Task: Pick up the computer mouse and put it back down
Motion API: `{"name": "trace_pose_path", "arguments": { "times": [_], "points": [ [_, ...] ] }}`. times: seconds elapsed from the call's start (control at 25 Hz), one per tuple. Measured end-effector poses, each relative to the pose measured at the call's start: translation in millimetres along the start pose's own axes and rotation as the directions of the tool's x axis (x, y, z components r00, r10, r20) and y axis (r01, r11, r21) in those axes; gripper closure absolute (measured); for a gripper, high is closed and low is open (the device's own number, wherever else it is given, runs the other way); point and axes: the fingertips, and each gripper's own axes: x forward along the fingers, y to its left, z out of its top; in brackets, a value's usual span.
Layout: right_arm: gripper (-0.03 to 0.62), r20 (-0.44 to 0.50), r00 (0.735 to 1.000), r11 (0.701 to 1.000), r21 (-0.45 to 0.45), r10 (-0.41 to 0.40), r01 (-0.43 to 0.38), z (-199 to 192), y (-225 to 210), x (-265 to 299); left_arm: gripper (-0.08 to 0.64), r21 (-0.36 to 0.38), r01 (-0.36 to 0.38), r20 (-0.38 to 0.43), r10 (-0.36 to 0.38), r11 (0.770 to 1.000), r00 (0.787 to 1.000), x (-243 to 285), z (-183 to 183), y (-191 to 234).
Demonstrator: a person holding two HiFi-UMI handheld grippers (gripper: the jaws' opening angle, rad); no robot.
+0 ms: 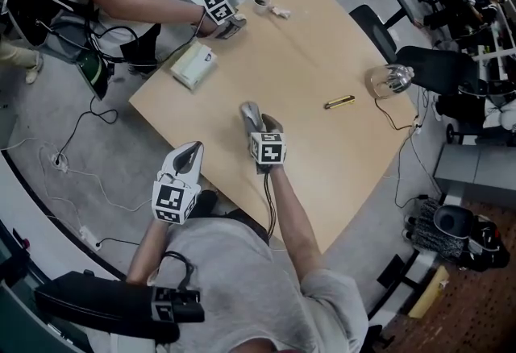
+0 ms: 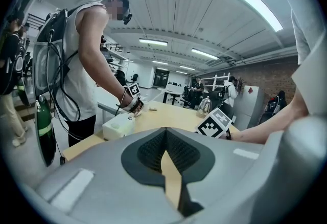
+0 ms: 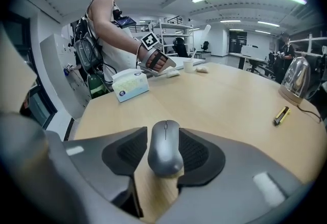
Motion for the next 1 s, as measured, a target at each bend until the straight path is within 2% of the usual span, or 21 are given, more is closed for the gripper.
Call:
{"name": "trace_pose_path", "arguments": {
  "times": [0.08, 0.2, 0.56, 1.0],
  "points": [
    [0.431, 0.008, 1.000, 1.000, 0.013, 0.005, -0.005, -0.9, 2.7, -6.3, 0.540, 0.003, 0.001, 0.004, -0.001, 1.000, 1.000, -5.0, -1.0, -2.5],
    [0.452, 0.026, 1.000, 1.000, 0.019, 0.010, -0.010, -1.8, 8.3, -15.8, 0.540, 0.005, -0.004, 0.013, 0.004, 1.000, 1.000, -14.1, -1.5, -3.7],
    [0.569, 0.081, 0.997, 1.000, 0.029, -0.007, 0.004, -2.2, 11.7, -49.3, 0.540, 0.023, -0.001, 0.027, 0.000, 1.000, 1.000, -31.0, -0.1, -17.7],
    [0.586, 0.176, 0.984, 0.997, 0.076, -0.006, -0.008, -3.1, 6.3, -108.0, 0.540, 0.057, 0.025, 0.038, -0.028, 0.998, 0.999, -38.5, -0.6, -54.7]
  ]
}}
